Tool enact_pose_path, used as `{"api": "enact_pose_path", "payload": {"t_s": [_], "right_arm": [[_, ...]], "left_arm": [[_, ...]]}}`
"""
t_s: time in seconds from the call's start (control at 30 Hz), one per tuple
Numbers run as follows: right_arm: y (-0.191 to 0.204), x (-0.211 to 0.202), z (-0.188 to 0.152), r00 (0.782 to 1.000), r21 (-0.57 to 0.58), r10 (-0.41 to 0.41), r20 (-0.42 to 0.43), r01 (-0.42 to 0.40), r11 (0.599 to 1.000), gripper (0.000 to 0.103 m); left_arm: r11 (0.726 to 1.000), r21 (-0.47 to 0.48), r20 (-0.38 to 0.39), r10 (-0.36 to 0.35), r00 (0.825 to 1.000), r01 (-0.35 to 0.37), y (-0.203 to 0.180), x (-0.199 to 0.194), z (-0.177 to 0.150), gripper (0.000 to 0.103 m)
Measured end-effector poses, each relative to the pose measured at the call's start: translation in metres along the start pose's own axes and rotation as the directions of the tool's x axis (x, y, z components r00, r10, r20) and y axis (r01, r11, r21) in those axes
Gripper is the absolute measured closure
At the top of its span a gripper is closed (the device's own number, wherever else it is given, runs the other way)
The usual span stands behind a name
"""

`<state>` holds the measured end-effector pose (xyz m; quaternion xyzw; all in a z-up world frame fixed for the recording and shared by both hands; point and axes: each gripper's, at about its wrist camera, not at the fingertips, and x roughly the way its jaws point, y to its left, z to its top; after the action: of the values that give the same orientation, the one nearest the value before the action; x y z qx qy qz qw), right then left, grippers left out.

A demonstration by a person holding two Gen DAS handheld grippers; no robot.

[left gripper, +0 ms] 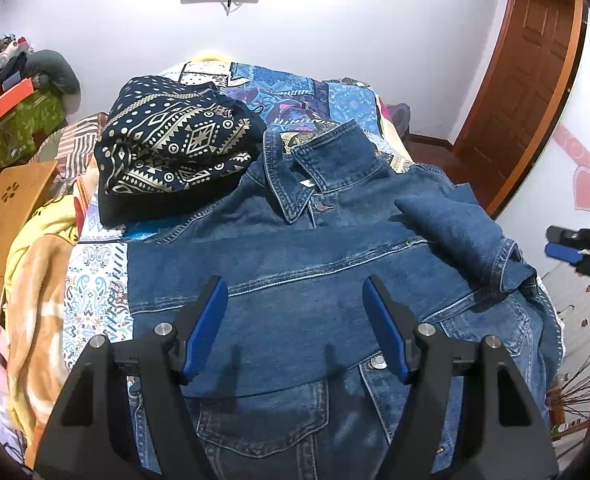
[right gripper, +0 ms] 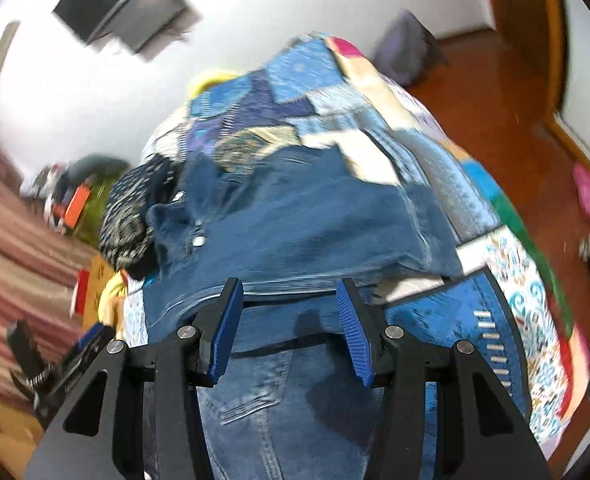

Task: Fold large clothes

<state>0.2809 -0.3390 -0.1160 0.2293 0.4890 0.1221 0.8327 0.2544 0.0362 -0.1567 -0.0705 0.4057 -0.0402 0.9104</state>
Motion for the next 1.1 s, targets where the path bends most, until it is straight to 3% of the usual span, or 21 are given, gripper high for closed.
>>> {"api": "enact_pose_path", "payload": {"t_s": [0.27, 0.57, 0.7, 0.8, 1.1], "right_arm": [[-0.054, 0.037, 0.0, 0.993, 0.266, 0.084, -0.08, -0.06, 0.962, 0.058], [-0.085, 0.056, 0.014, 0.999, 0.364, 0.034, -0.039, -0.018, 0.931, 0.061], [-0.071, 0.037, 0.015, 0.998, 0.269, -0.055, 0.022, 0.047, 0.962, 0.085], [-0.046, 0.016, 0.019, 0.993, 0.146, -0.075, 0.089, 0.061, 0.987, 0.093], [0.057, -0.034, 0.038, 0.975, -0.153, 0.059, 0.213, -0.026, 0.988, 0.094]], "left_arm": [[1.0, -0.018, -0.008, 0.004, 1.0, -0.004, 0.002, 0.004, 0.001, 0.034], [1.0, -0.025, -0.023, 0.003, 1.0, -0.003, 0.004, 0.005, -0.005, 0.034], [1.0, -0.018, -0.031, 0.007, 1.0, -0.008, 0.008, 0.004, -0.009, 0.034], [1.0, -0.022, -0.024, 0.015, 1.0, -0.015, 0.01, 0.001, -0.011, 0.034], [0.999, -0.047, 0.02, 0.009, 1.0, -0.008, 0.021, -0.018, -0.012, 0.034]]}}
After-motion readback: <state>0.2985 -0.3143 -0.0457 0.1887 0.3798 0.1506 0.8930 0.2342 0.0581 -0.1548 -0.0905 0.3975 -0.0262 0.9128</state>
